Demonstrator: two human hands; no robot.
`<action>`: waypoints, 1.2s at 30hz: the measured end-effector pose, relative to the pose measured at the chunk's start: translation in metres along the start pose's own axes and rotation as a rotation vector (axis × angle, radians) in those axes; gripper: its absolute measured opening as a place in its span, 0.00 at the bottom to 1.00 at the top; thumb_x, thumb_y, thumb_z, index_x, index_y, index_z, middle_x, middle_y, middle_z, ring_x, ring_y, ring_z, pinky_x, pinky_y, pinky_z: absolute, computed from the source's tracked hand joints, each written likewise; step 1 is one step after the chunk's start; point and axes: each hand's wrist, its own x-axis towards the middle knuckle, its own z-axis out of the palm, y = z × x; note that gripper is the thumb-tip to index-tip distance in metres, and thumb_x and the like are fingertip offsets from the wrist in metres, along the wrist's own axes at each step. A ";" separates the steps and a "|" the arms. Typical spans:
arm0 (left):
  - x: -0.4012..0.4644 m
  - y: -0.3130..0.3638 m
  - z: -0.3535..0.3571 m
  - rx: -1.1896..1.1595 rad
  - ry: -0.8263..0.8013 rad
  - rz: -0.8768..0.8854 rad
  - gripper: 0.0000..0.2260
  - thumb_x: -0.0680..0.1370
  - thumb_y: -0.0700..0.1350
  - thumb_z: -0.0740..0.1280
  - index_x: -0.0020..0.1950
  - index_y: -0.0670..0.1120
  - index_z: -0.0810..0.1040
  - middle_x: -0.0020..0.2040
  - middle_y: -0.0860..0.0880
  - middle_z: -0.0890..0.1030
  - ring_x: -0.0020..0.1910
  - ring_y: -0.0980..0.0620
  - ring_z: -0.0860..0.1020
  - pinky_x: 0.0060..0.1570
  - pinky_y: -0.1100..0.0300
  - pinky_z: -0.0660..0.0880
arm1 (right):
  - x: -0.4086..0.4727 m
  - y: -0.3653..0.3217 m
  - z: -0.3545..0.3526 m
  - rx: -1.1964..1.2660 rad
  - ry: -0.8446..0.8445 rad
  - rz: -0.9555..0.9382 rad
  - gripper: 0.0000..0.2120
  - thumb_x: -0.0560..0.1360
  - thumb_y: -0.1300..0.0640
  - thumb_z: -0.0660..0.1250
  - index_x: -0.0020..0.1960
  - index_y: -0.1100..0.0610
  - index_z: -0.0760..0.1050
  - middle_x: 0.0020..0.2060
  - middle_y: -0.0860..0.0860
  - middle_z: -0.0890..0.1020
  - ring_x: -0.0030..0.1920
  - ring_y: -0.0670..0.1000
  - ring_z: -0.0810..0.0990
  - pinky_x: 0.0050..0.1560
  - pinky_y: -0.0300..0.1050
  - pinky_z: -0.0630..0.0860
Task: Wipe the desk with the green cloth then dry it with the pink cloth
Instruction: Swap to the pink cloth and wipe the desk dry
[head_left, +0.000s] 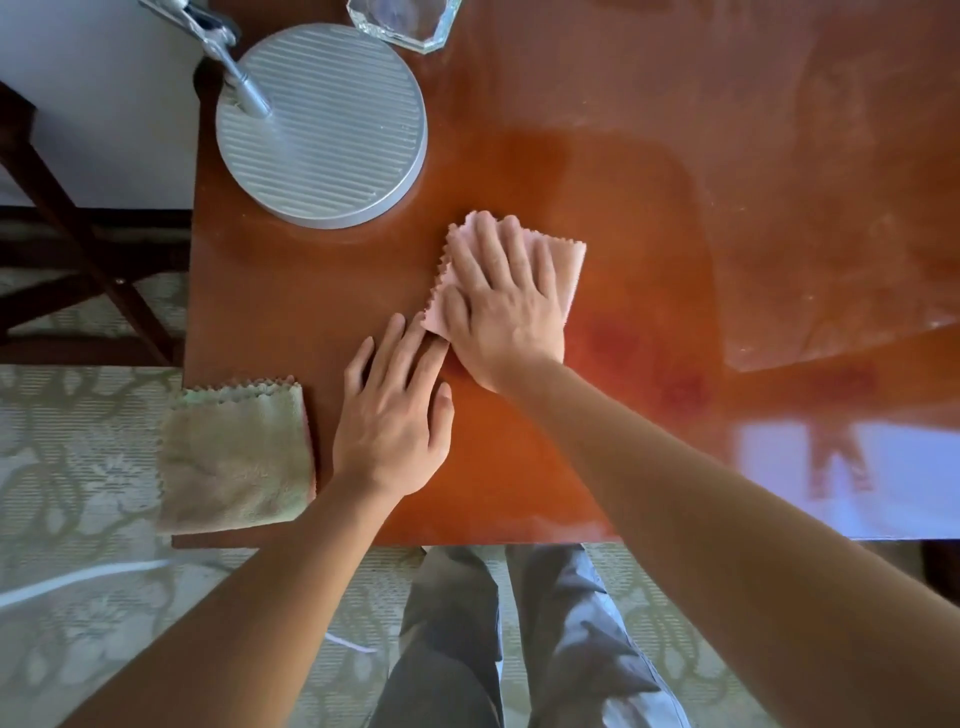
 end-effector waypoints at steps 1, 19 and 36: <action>0.000 0.000 0.000 0.000 0.001 0.000 0.20 0.83 0.47 0.57 0.74 0.43 0.72 0.77 0.42 0.70 0.79 0.42 0.64 0.76 0.42 0.60 | 0.002 0.000 0.000 -0.003 -0.018 -0.035 0.28 0.85 0.43 0.43 0.84 0.48 0.48 0.84 0.51 0.49 0.83 0.55 0.42 0.81 0.56 0.39; 0.002 0.004 -0.001 0.015 -0.020 -0.029 0.20 0.81 0.47 0.59 0.71 0.43 0.73 0.76 0.42 0.71 0.78 0.42 0.65 0.74 0.43 0.60 | 0.018 0.033 -0.014 0.029 0.015 0.053 0.29 0.85 0.43 0.42 0.84 0.49 0.50 0.84 0.51 0.49 0.83 0.56 0.43 0.81 0.58 0.39; 0.116 0.043 0.019 0.063 -0.090 -0.225 0.23 0.84 0.54 0.53 0.78 0.50 0.66 0.81 0.43 0.63 0.81 0.42 0.57 0.78 0.39 0.53 | 0.064 0.115 -0.038 -0.010 0.042 0.203 0.29 0.84 0.44 0.39 0.84 0.47 0.45 0.84 0.51 0.46 0.83 0.54 0.40 0.80 0.56 0.38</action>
